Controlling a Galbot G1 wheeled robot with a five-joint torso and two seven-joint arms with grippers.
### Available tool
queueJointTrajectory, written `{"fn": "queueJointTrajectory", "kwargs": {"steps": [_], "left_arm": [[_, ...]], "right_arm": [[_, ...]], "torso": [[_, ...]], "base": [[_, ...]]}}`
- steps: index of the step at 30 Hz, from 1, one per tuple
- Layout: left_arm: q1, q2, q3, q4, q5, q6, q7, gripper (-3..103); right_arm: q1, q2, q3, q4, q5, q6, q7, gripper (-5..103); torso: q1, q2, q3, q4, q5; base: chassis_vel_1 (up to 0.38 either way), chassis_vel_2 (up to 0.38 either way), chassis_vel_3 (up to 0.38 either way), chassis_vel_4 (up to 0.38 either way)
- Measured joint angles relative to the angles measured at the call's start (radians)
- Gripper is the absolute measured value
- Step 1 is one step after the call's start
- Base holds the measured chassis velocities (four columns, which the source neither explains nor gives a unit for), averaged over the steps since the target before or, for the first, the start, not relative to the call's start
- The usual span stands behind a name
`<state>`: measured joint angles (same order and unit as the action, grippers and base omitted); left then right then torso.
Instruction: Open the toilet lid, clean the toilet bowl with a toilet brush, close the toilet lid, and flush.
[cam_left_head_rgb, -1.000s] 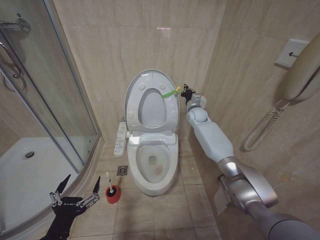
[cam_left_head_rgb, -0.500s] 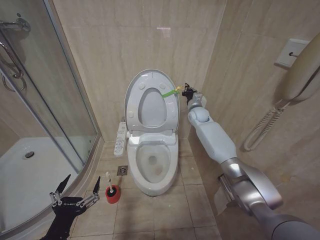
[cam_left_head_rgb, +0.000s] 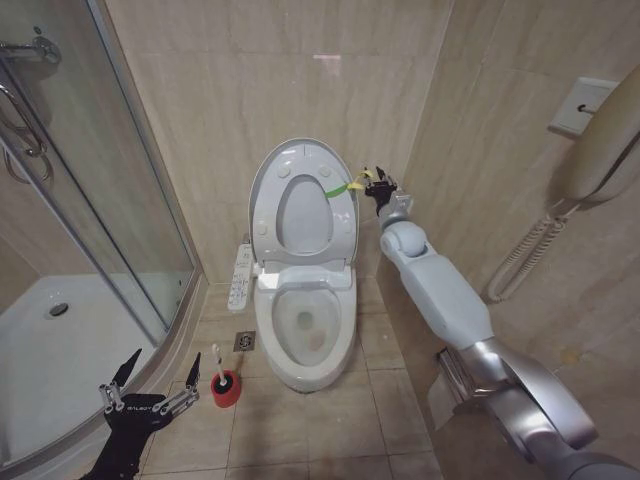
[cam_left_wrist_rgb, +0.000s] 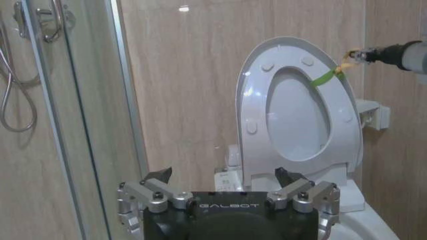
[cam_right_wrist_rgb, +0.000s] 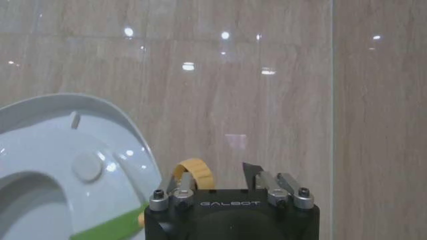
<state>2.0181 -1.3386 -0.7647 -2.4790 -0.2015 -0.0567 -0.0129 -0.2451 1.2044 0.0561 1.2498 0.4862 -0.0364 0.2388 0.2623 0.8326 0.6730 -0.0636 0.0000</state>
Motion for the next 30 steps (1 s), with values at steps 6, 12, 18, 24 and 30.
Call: {"fn": "queueJointTrajectory", "kwargs": {"steps": [6, 12, 18, 24, 30], "left_arm": [[0.000, 0.000, 0.000, 0.000, 0.000, 0.000, 0.000, 100], [0.000, 0.000, 0.000, 0.000, 0.000, 0.000, 0.000, 100], [0.000, 0.000, 0.000, 0.000, 0.000, 0.000, 0.000, 100], [0.000, 0.000, 0.000, 0.000, 0.000, 0.000, 0.000, 100], [0.000, 0.000, 0.000, 0.000, 0.000, 0.000, 0.000, 100]], "right_arm": [[-0.050, -0.026, -0.006, 0.056, 0.011, -0.011, 0.006, 51], [-0.084, -0.044, -0.017, 0.100, 0.013, -0.020, 0.015, 79], [-0.107, -0.064, -0.017, 0.152, 0.023, -0.032, 0.023, 99], [-0.147, -0.092, -0.008, 0.228, 0.044, -0.045, 0.034, 100], [-0.208, -0.118, 0.012, 0.312, 0.070, -0.070, 0.058, 100]], "torso": [[0.000, 0.000, 0.000, -0.0001, 0.0001], [0.000, 0.000, 0.000, 0.0001, 0.0001], [0.000, 0.000, 0.000, 0.0000, 0.0000], [0.000, 0.000, 0.000, 0.0000, -0.0001], [0.000, 0.000, 0.000, 0.0000, -0.0001]], "base": [[0.000, 0.000, 0.000, 0.000], [0.000, 0.000, 0.000, 0.000], [0.000, 0.000, 0.000, 0.000], [0.000, 0.000, 0.000, 0.000], [0.000, 0.000, 0.000, 0.000]]}}
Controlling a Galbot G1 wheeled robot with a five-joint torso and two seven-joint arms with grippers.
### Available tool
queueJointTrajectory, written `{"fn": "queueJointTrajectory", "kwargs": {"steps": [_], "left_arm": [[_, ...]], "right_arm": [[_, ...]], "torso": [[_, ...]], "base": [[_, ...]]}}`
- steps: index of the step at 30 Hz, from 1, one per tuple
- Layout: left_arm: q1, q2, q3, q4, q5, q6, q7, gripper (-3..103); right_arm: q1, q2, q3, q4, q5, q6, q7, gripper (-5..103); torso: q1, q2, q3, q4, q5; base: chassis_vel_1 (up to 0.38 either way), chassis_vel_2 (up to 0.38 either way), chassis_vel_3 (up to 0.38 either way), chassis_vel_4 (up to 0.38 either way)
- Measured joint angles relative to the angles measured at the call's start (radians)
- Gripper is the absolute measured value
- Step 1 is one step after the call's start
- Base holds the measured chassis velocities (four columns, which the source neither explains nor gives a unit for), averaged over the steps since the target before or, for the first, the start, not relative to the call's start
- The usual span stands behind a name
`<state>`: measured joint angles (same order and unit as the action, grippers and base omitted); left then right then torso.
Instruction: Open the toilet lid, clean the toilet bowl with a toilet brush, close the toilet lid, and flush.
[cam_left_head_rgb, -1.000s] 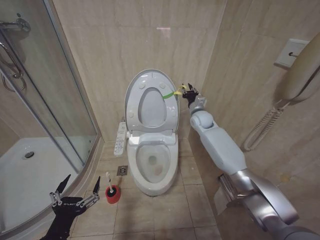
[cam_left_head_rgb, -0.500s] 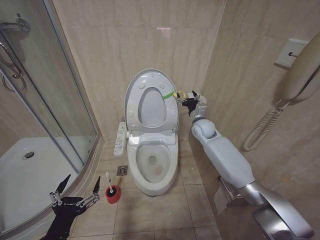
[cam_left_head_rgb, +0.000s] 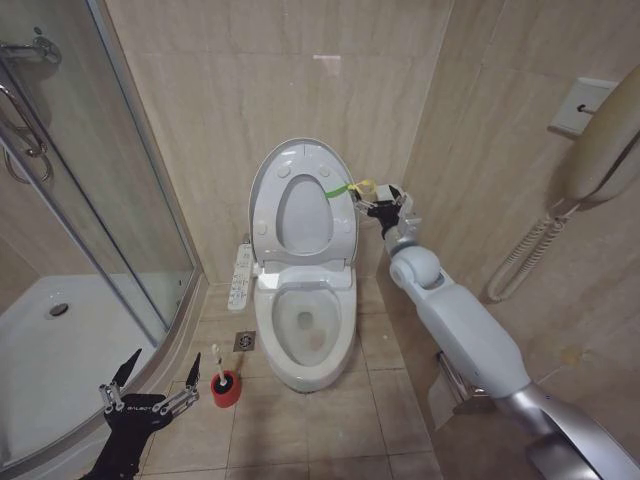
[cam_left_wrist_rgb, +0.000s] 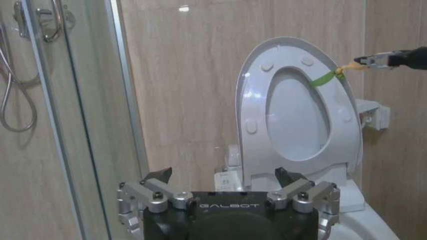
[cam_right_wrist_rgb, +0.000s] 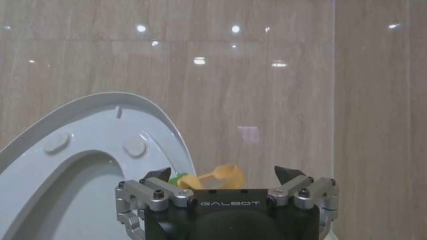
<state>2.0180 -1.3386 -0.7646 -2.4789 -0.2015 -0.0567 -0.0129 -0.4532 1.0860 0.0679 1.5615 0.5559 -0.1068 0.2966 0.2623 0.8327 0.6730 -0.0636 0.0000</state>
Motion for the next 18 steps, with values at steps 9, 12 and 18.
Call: {"fn": "queueJointTrajectory", "kwargs": {"steps": [9, 12, 18], "left_arm": [[0.000, 0.000, 0.000, 0.000, 0.000, 0.000, 0.000, 100], [0.000, 0.000, 0.000, 0.000, 0.000, 0.000, 0.000, 100], [0.000, 0.000, 0.000, 0.000, 0.000, 0.000, 0.000, 100]], "right_arm": [[-0.121, -0.025, 0.056, 0.100, 0.006, -0.008, 0.011, 100], [-0.180, -0.030, 0.096, 0.147, 0.006, -0.007, 0.013, 100], [-0.274, -0.026, 0.161, 0.206, 0.003, -0.003, 0.012, 100]], "torso": [[0.000, 0.000, 0.000, 0.0000, 0.0001], [0.000, 0.000, 0.000, 0.0000, 0.0002], [0.000, 0.000, 0.000, 0.0000, 0.0001]], "base": [[0.000, 0.000, 0.000, 0.000], [0.000, 0.000, 0.000, 0.000], [0.000, 0.000, 0.000, 0.000]]}}
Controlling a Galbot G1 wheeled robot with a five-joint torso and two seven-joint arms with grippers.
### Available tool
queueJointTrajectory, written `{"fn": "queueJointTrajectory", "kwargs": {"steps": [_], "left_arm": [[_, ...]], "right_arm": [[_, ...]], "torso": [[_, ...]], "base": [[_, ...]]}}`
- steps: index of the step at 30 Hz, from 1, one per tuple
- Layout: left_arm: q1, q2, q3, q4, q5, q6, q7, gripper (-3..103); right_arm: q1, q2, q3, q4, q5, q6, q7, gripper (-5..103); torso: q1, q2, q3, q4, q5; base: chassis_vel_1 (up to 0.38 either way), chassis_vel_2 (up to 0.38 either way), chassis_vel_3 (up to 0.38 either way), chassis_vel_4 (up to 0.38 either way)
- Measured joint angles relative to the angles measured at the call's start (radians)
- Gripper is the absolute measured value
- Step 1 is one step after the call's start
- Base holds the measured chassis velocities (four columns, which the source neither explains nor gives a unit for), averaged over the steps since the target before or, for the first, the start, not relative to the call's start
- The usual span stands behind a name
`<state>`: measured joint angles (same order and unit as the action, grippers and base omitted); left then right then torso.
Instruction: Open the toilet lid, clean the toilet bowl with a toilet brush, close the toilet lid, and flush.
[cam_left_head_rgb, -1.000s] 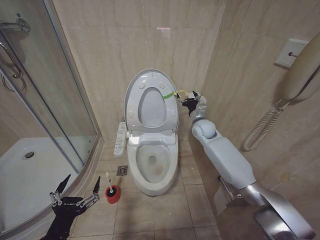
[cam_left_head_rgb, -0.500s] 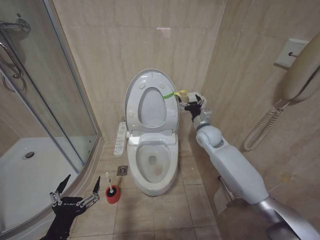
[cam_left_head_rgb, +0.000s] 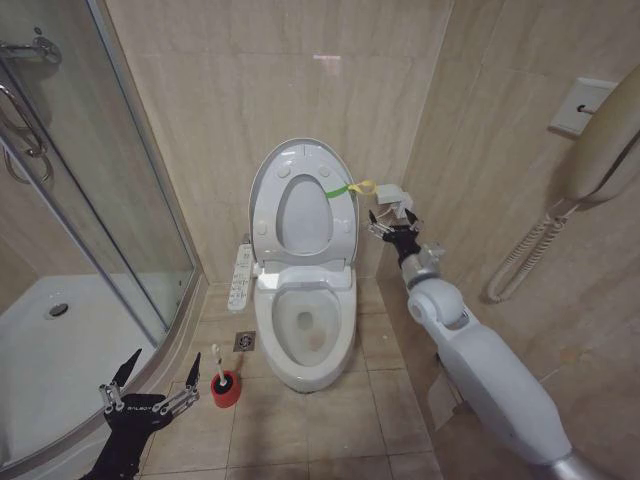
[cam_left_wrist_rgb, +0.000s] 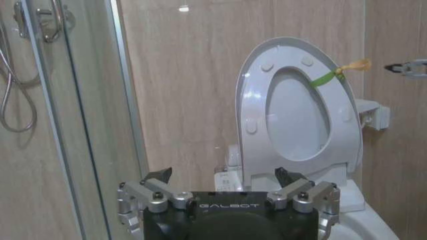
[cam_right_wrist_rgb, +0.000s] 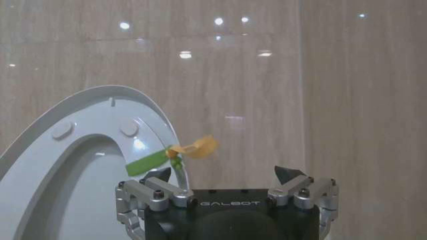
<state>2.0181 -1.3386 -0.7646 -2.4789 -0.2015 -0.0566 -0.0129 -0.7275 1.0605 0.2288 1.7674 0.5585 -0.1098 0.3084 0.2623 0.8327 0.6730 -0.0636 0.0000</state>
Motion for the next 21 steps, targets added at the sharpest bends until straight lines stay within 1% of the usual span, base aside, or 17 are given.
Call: {"fn": "queueJointTrajectory", "kwargs": {"steps": [3, 4, 13, 21], "left_arm": [[0.000, 0.000, 0.000, 0.000, 0.000, 0.000, 0.000, 100], [0.000, 0.000, 0.000, 0.000, 0.000, 0.000, 0.000, 100], [0.000, 0.000, 0.000, 0.000, 0.000, 0.000, 0.000, 100], [0.000, 0.000, 0.000, 0.000, 0.000, 0.000, 0.000, 100]], "right_arm": [[-0.078, -0.002, 0.043, 0.051, -0.006, 0.003, -0.004, 100], [-0.078, -0.002, 0.043, 0.051, -0.006, 0.003, -0.004, 100], [-0.260, -0.005, 0.158, 0.186, -0.025, 0.005, -0.010, 100], [-0.374, -0.010, 0.222, 0.258, -0.038, 0.016, -0.019, 100]], "torso": [[0.000, 0.000, 0.000, -0.0001, 0.0002], [0.000, 0.000, 0.000, -0.0001, 0.0002], [0.000, 0.000, 0.000, 0.0000, 0.0000], [0.000, 0.000, 0.000, 0.0000, 0.0000]], "base": [[0.000, 0.000, 0.000, 0.000], [0.000, 0.000, 0.000, 0.000], [0.000, 0.000, 0.000, 0.000], [0.000, 0.000, 0.000, 0.000]]}}
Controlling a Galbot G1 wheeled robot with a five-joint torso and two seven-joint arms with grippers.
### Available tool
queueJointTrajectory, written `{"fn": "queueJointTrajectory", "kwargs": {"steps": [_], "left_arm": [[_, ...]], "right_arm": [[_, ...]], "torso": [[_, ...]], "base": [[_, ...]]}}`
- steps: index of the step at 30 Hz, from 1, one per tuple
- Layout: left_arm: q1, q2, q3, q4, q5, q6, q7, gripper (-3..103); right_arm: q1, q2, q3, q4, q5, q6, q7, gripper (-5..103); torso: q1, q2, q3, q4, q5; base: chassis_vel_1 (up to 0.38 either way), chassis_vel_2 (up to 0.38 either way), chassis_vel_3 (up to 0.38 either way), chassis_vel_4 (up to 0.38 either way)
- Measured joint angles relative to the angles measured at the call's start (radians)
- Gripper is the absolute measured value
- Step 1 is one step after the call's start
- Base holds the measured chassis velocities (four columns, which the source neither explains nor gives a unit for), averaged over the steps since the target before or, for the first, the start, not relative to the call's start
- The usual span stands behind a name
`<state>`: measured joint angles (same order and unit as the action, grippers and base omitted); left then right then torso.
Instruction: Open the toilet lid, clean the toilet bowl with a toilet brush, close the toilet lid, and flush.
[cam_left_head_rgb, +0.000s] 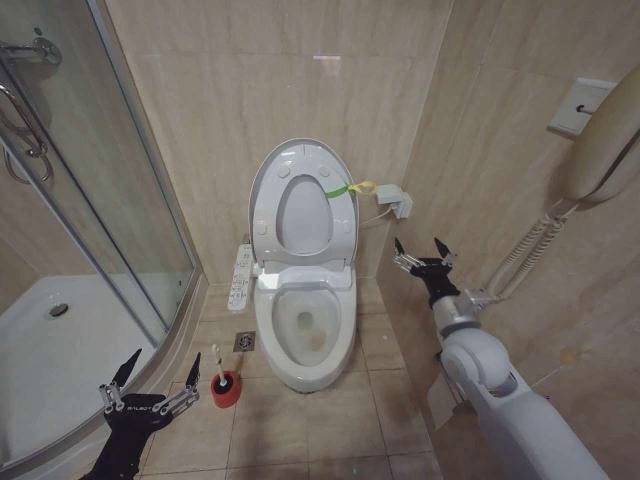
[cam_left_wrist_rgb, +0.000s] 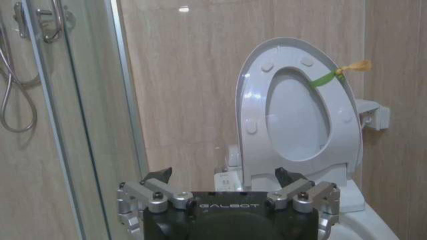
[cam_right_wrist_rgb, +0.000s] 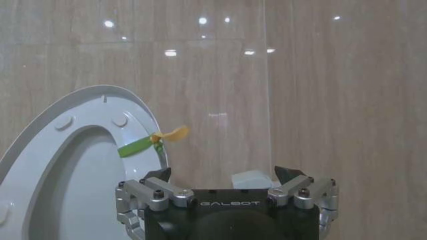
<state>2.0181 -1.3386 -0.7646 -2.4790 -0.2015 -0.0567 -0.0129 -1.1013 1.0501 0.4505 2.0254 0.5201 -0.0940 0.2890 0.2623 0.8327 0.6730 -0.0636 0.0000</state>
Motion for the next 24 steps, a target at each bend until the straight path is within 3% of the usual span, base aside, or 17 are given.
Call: {"fn": "queueJointTrajectory", "kwargs": {"steps": [12, 24], "left_arm": [[0.000, 0.000, 0.000, 0.000, 0.000, 0.000, 0.000, 100], [0.000, 0.000, 0.000, 0.000, 0.000, 0.000, 0.000, 100]], "right_arm": [[-0.228, 0.019, 0.078, 0.116, -0.035, 0.030, -0.048, 100], [-0.336, 0.083, 0.104, 0.179, -0.097, 0.047, -0.071, 100]], "torso": [[0.000, 0.000, 0.000, 0.0000, -0.0001], [0.000, 0.000, 0.000, 0.0000, -0.0001]], "base": [[0.000, 0.000, 0.000, 0.000], [0.000, 0.000, 0.000, 0.000]]}}
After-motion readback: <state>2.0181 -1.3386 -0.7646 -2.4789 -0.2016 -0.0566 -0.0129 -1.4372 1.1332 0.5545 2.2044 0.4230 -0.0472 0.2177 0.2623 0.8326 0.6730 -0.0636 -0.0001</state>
